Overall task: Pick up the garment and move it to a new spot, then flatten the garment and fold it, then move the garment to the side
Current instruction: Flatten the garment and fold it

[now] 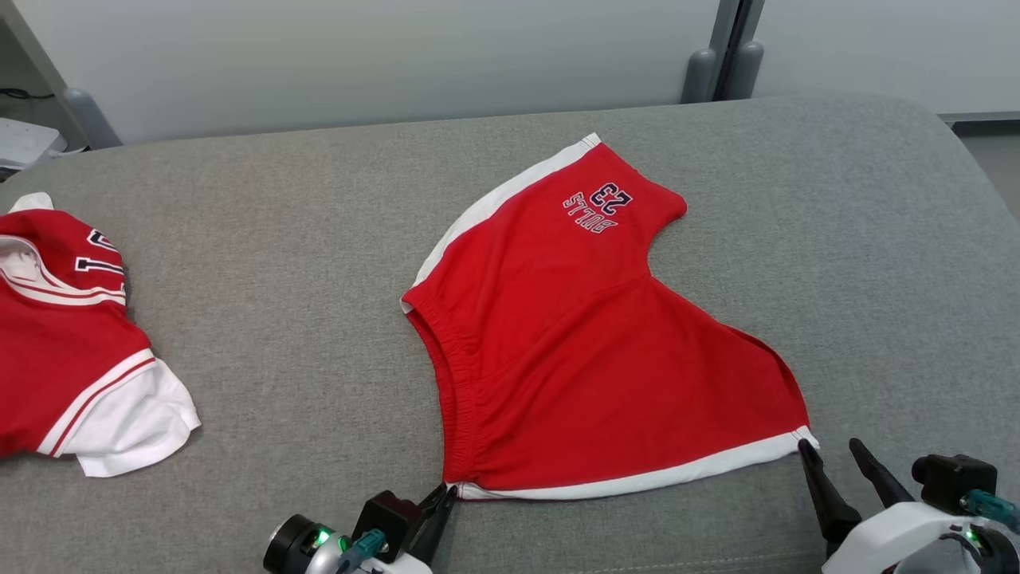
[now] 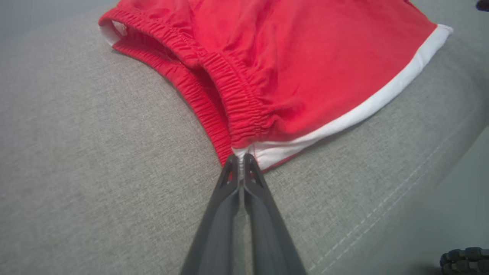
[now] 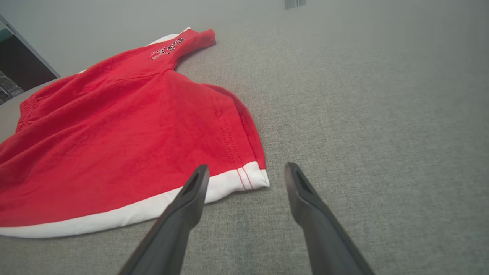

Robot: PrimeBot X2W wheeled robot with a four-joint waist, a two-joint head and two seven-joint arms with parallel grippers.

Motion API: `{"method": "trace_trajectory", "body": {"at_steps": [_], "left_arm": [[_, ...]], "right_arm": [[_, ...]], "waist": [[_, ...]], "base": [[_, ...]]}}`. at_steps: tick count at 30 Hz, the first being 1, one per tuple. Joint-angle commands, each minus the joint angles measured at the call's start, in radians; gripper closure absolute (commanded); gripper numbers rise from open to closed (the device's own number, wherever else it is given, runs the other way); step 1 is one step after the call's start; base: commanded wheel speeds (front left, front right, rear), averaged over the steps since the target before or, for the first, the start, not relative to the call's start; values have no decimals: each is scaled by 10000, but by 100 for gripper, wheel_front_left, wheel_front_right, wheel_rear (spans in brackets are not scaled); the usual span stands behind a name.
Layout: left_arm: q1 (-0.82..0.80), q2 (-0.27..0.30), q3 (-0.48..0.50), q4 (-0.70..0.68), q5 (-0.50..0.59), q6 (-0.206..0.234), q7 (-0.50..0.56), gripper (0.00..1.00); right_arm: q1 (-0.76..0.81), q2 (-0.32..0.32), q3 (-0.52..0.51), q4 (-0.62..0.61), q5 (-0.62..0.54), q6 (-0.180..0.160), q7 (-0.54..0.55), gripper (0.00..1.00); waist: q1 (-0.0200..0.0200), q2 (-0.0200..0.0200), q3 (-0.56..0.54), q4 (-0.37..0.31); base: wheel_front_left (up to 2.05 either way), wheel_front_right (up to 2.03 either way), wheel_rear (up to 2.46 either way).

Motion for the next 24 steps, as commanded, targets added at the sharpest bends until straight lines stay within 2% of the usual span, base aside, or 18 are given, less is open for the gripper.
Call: {"method": "trace_trajectory", "body": {"at_steps": [1,10,12,13,14,15,17,18,19,21,22,23,24], "left_arm": [[-314,70,324,-246,-40,-15,-59,100],[-344,87,294,-456,79,-68,-59,100],[-349,87,277,-471,100,-82,-59,100],[-351,86,267,-481,105,-89,-59,100],[-354,86,254,-490,113,-96,-59,100],[-357,85,247,-506,118,-102,-59,100],[-361,100,245,-539,127,-114,-59,100],[-364,111,250,-562,124,-121,-59,100],[-364,111,250,-562,124,-121,-59,100],[-367,154,253,-587,131,-135,-59,100],[-369,173,260,-596,133,-139,-59,100],[-368,191,262,-595,140,-142,-59,100],[-367,204,264,-591,147,-144,-59,100]], "right_arm": [[-355,-131,269,47,162,0,-118,0],[-1117,94,832,1620,1333,0,-118,0],[-1180,77,869,1763,1485,0,-118,12],[-1198,60,870,1824,1543,0,-118,13],[-1209,56,871,1893,1606,0,-118,22],[-1228,57,901,1949,1654,0,-118,51],[-1291,69,975,2096,1732,0,-118,63],[-1333,93,1060,2211,1784,0,-118,74],[-1333,93,1060,2211,1784,0,-118,74],[-1470,147,1193,2369,1896,0,-118,82],[-1542,167,1250,2443,1933,0,-118,86],[-1607,186,1310,2510,1961,0,-118,97],[-1663,207,1361,2568,1993,0,-118,100]], "waist": [[0,0,18,51],[0,0,66,308],[0,0,55,354],[0,0,60,380],[0,0,69,403],[0,0,83,414],[0,0,120,411],[0,0,143,405],[0,0,143,405],[0,0,189,365],[0,0,208,346],[0,0,221,327],[0,0,224,310]], "base": [[0,0,0],[0,0,0],[0,0,0],[0,0,0],[0,0,0],[0,0,0],[0,0,0],[0,0,0],[0,0,0],[0,0,0],[0,0,0],[0,0,0],[0,0,0]]}}
